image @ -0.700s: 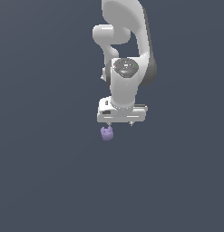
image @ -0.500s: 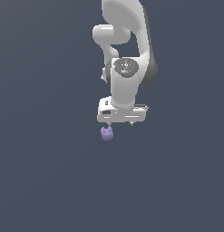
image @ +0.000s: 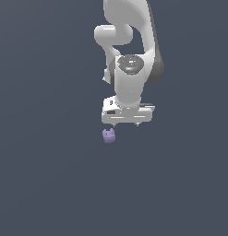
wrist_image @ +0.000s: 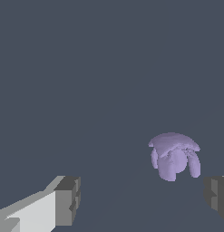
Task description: Pick up the object and move it to a goal position.
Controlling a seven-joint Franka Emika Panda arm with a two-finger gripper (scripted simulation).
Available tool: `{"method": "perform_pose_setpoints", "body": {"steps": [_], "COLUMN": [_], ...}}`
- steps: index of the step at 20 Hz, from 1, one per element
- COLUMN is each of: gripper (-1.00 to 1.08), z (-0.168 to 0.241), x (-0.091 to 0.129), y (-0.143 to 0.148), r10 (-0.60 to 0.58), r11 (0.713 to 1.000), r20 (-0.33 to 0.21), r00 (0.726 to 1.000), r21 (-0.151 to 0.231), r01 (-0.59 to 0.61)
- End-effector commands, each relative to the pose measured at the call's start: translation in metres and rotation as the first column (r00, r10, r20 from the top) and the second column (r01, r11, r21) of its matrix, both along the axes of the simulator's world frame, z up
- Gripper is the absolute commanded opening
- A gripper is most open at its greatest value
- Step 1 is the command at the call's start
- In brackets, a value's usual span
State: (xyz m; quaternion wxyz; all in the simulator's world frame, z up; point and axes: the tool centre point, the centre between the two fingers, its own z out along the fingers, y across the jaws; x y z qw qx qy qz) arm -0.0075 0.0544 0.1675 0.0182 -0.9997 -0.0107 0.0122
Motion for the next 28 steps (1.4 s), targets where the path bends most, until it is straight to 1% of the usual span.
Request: {"method": "perform_pose_setpoints", "body": {"steps": [1,8,19,24,28], "gripper": [1.0,1.0,1.0,1.0,1.0], "z": [-0.002,-0.018,-0.066,-0.076,-0.077], "x": [0.0,-0.002,-0.014,-0.018,-0.018], "y": [-0.002,-0.019,-0.067,-0.077,-0.078], "r10": [0.002,0.039,0.153,0.179,0.179], "r11": [1.0,0.999,0.988,0.983,0.983], "r20": [0.0,0.007,0.022,0.024,0.024], "r00": [1.0,0.999,0.988,0.984,0.984], "r21": [-0.001,-0.008,-0.031,-0.035,-0.036], "r01": [-0.002,-0.039,-0.152,-0.178,-0.178]}}
